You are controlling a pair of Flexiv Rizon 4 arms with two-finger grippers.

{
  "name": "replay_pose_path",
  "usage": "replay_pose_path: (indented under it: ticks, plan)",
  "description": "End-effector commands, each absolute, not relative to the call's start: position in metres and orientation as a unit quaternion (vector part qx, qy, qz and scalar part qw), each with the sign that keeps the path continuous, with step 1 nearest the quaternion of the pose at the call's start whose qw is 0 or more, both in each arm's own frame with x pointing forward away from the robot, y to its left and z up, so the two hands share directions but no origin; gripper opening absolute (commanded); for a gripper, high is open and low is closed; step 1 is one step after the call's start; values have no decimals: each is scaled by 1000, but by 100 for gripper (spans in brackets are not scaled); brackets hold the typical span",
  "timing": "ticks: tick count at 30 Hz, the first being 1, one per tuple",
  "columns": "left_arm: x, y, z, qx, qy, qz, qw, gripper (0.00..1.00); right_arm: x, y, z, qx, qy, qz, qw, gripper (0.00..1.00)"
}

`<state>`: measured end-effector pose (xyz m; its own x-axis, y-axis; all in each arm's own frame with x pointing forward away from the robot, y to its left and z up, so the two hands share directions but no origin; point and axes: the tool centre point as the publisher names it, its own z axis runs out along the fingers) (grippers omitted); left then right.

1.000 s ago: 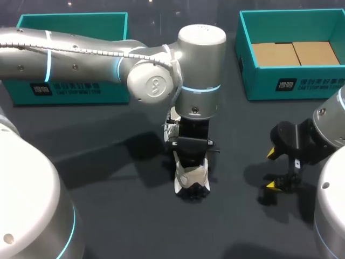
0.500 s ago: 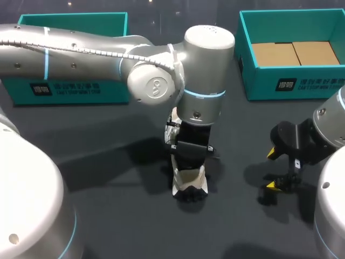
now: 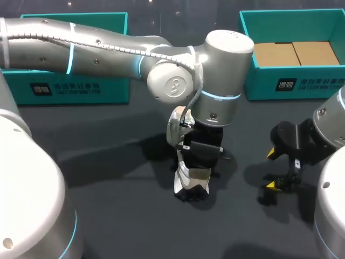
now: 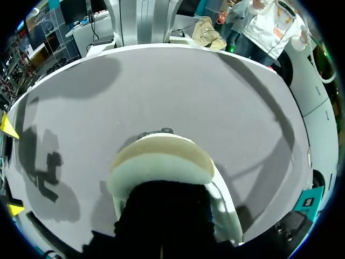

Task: Take the shoe out of the shoebox, open the shoe tongue, remove and reinsert the insole, then place the shoe into the shoebox

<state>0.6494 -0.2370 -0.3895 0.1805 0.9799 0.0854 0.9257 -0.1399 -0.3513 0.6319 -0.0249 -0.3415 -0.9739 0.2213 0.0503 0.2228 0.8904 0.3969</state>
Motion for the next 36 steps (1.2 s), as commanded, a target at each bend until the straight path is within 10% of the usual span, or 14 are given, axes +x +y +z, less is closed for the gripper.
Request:
replay_pose_path:
  ticks: [1,19,36]
  plan:
    - [653,-231,-378,-750,-635,128,131,0,630,-25,-341,-114,-972,-204,1,100]
    - [654,-241,-419,-746,-629,150,156,0,630,-25,-341,-114,-972,-204,1,100]
    - [665,-223,-339,-744,-660,81,65,0,630,-25,-341,-114,-972,-204,1,100]
